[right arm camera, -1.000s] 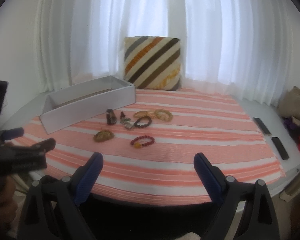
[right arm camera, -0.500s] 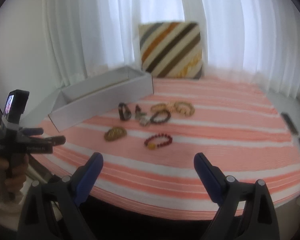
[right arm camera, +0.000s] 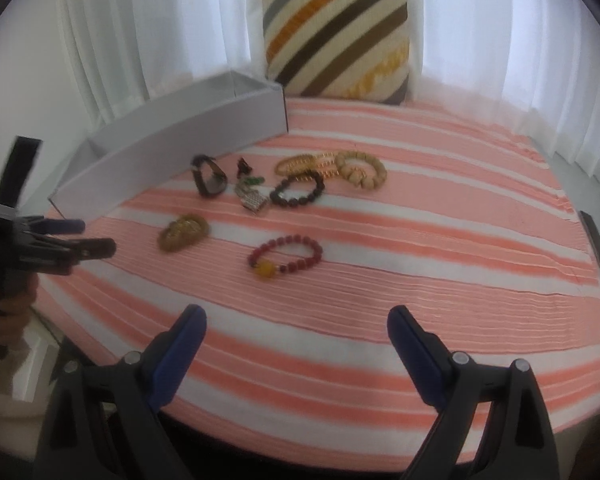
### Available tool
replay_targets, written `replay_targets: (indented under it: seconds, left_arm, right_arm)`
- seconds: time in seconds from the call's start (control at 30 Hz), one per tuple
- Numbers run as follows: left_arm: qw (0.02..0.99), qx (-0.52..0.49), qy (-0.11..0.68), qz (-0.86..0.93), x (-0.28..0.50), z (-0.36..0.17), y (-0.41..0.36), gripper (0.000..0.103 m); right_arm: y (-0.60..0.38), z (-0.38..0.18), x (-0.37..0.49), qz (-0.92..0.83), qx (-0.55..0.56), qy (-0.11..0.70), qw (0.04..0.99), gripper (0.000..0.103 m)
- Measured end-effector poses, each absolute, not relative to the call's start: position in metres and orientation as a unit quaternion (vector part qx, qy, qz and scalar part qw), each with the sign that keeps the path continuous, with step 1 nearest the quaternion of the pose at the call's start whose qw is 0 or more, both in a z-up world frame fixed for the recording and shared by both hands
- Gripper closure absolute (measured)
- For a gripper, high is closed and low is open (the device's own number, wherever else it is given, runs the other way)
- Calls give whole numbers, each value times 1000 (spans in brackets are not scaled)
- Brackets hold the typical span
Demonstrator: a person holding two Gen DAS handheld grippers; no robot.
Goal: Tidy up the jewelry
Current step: 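Grasp the black-strap watch with the left tool while the right tool grasps the red bead bracelet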
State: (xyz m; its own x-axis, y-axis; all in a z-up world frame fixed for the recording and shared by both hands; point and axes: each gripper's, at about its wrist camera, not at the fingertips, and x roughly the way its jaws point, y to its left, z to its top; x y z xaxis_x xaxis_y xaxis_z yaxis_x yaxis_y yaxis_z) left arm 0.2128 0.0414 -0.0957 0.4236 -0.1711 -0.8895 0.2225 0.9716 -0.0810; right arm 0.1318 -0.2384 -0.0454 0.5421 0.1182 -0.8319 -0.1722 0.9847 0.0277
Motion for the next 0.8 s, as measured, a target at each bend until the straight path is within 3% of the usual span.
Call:
replay_targets:
  seconds: [0.37,0.57,0.6,0.63,0.8]
  left_arm:
    - [828,-13,544,-135,271,-102,50,1]
    - [830,19,541,-137,312,-94,19,1]
    - [827,24,545,-135,324,-96,12,2]
    - [826,29,547,-131,332,-98,7,4]
    - [804,52,582,-110,375,-122,-13,28]
  right_arm:
    - [-242,-88,220,107,-18,537,837,11]
    - [-229,-111,259,139,4,594,792,11]
    - [-229,-117,267,140,6,610,780,15]
    - [-229,-120,273,139,9,620,772,23]
    - [-222,-133,298,130,-32,649,749,32]
